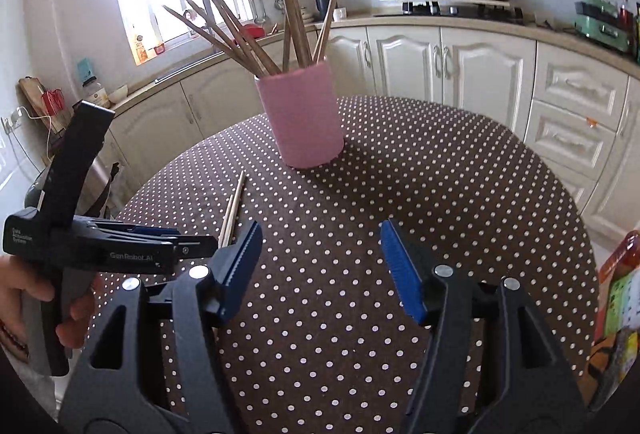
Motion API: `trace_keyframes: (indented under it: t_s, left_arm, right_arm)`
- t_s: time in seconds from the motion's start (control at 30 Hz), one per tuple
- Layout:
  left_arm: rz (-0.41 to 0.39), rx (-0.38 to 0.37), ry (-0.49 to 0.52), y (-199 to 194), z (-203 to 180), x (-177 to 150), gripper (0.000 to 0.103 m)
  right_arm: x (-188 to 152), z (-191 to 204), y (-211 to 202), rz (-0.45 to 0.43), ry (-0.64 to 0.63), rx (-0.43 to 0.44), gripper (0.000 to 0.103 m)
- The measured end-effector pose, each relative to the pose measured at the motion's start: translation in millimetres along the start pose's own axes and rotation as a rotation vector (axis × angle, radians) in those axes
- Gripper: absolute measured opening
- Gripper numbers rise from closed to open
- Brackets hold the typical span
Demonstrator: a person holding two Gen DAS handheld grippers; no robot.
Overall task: Organize utensils
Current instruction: 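Move both grippers back down over the remaining chopsticks on the table, then close the left gripper on a chopstick while the right gripper grasps another chopstick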
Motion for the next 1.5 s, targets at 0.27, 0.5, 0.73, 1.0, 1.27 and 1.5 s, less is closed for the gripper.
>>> trace_keyframes:
  t_s: [0.27, 0.5, 0.73, 1.0, 1.27, 1.5]
  left_arm:
    - [0.053, 0.059, 0.018, 16.7, -15.2, 15.3, 0.065]
    - [0.071, 0.088, -0.005, 30.0, -17.8, 30.8, 0.066]
    - [0.093, 0.101, 0.024, 34.0, -13.4, 37.4, 0.065]
    - [0.076, 0.144, 0.094, 43.0, -23.3, 39.9, 0.052]
    - [0.031, 0.029, 0.064, 39.5, -10.1, 53.7, 0.006]
    - [-0.026, 0.006, 0.005, 22.6, 29.0, 67.3, 0.006]
  right_arm:
    - [0.8, -1.8, 0.8, 0.013, 0.020, 0.021, 0.063]
    - [1.0, -6.9, 2.9, 0.023, 0.036, 0.029, 0.064]
    - [1.3, -5.5, 4.9, 0.035, 0.031, 0.030, 0.064]
    - [0.8, 2.7, 15.1, 0.064, 0.008, 0.027, 0.066]
    - [7.5, 27.9, 36.8, 0.136, -0.033, 0.046, 0.065]
    - [13.9, 81.8, 64.9, 0.199, -0.170, 0.045, 0.064]
Point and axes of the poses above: each gripper's, at about its wrist camera, not at the fingertips, and y roughly the way its jaws point, z to its left, x to its top, the point moved 8 cm from there along y, roughly the way its jaws point, and after that the axes turned 14 degrees about -x, right-handed, at the moved point
